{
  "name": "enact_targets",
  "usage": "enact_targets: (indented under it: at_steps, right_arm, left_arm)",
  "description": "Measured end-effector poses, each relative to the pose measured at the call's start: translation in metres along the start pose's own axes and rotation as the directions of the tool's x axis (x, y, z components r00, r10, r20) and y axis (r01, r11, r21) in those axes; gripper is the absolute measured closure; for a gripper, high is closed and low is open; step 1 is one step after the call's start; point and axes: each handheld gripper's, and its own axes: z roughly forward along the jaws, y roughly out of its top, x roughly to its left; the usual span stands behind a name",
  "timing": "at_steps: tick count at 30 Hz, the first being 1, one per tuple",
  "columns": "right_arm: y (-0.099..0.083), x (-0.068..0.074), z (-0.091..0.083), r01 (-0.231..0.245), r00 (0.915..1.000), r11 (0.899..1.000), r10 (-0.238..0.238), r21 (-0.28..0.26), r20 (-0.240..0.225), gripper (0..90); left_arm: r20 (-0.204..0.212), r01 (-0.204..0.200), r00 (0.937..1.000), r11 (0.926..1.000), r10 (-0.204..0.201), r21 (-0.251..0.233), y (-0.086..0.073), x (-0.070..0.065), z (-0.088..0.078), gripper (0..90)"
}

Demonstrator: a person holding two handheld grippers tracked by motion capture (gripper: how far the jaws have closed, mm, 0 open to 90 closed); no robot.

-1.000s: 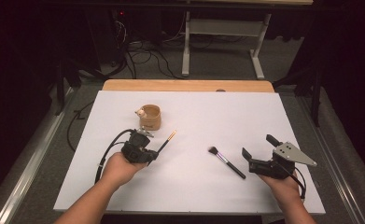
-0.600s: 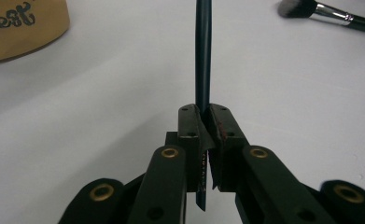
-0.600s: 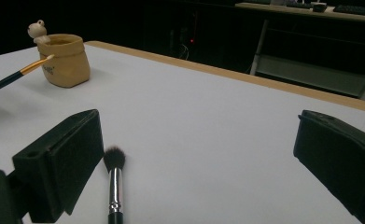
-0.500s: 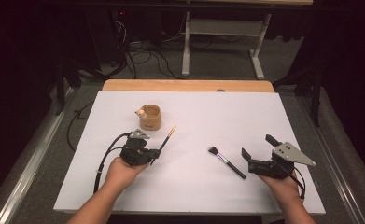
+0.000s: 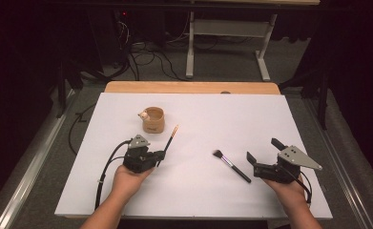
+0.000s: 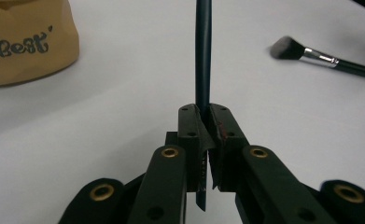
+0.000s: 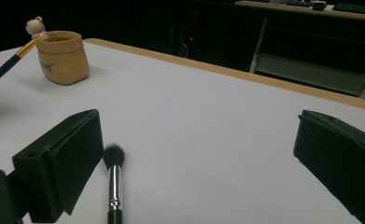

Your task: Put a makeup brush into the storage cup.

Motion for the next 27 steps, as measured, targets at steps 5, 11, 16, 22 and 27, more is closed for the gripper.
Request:
enact_targets:
  at_steps: [5,11,16,22,27]
  right_arm:
    - [-0.001,-0.001,0.002,-0.006,1.0000,1.000,0.006,0.011,0.000,3.2]
    - [-0.001,0.001,0.003,0.003,1.0000,1.000,-0.003,0.015,0.001,3.2]
    - [-0.002,0.002,0.004,0.006,1.0000,1.000,-0.006,0.026,-0.004,3.4]
    - [-0.002,0.004,0.006,-0.006,0.9999,0.999,0.006,0.041,-0.011,7.8]
    - [-0.003,0.007,0.008,-0.002,0.9997,0.999,0.003,0.055,-0.022,8.1]
  left_arm:
    - [0.013,-0.016,0.9998,0.9982,0.017,-0.057,-0.002,-0.001,-0.001,84.5]
    - [0.010,-0.016,0.9998,0.9931,0.017,-0.116,-0.005,-0.001,-0.005,84.5]
    - [0.014,-0.013,0.9998,0.9863,0.016,-0.164,-0.006,-0.002,-0.008,84.5]
    - [-0.007,-0.029,0.9996,0.9740,0.028,-0.225,-0.006,-0.005,-0.011,84.4]
    - [-0.001,-0.023,0.9997,0.9713,0.024,-0.237,-0.007,-0.004,-0.011,84.5]
